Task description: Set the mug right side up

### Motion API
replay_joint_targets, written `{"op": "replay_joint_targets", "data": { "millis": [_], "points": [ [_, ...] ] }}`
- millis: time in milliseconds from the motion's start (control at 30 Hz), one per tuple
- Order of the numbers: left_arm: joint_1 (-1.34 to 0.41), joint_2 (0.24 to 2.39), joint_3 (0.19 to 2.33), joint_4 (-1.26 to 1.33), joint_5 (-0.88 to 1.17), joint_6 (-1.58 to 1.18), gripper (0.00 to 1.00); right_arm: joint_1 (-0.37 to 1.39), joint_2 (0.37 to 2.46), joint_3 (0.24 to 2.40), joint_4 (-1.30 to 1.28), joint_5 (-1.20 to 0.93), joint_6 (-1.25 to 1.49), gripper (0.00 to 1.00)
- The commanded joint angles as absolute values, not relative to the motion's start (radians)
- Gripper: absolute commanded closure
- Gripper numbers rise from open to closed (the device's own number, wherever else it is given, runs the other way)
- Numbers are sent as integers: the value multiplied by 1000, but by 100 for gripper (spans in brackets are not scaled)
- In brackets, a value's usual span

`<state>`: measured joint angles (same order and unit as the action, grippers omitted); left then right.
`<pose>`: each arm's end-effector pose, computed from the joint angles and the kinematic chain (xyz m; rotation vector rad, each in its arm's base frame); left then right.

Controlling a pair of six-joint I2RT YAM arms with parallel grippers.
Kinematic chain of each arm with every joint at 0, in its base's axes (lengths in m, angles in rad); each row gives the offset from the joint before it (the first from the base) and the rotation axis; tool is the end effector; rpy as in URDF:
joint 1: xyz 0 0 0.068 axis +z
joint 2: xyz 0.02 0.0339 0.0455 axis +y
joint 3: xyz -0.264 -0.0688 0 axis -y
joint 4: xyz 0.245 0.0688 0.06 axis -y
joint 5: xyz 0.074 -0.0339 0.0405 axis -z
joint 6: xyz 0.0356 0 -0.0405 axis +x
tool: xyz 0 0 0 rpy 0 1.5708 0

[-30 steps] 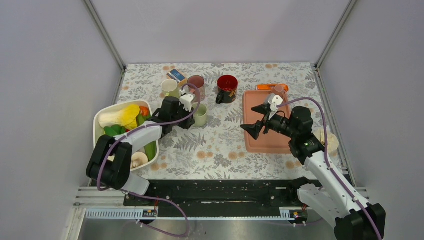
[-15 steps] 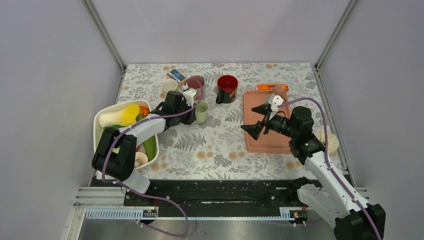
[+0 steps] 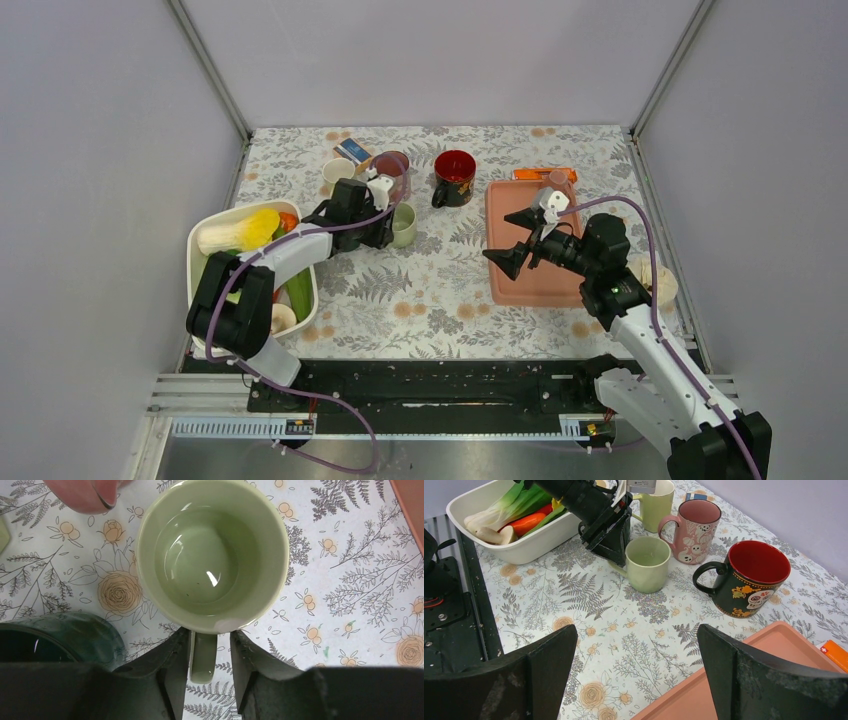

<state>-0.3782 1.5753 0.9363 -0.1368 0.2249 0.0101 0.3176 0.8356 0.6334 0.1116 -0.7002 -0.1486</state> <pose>0.3049 -0.1297 0.2034 0.5658 2.2968 -0.4439 0.1788 0.0829 0.3097 -0.8896 1.4348 0.7061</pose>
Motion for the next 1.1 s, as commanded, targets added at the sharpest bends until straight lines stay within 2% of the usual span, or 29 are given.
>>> {"op": "replay_joint_targets", "data": {
  "millis": [0,267,400,633,867,1067],
  "points": [
    [-371,1552,975,-117,204,24,59,309,818,630,160,-715,-140,1],
    [-371,1530,969,-143,205,39,42,306,813,632,158,-713,-139,1],
    [-370,1482,972,-153,214,44,30,304,808,635,151,-703,-150,1],
    [-368,1322,970,-186,241,67,2,303,813,671,108,-680,-163,0],
    [-362,1140,971,-213,246,117,1,302,853,770,-23,-571,-212,0],
    [-358,1030,977,-212,216,80,1,264,984,980,-224,-402,-312,1]
  ]
}}
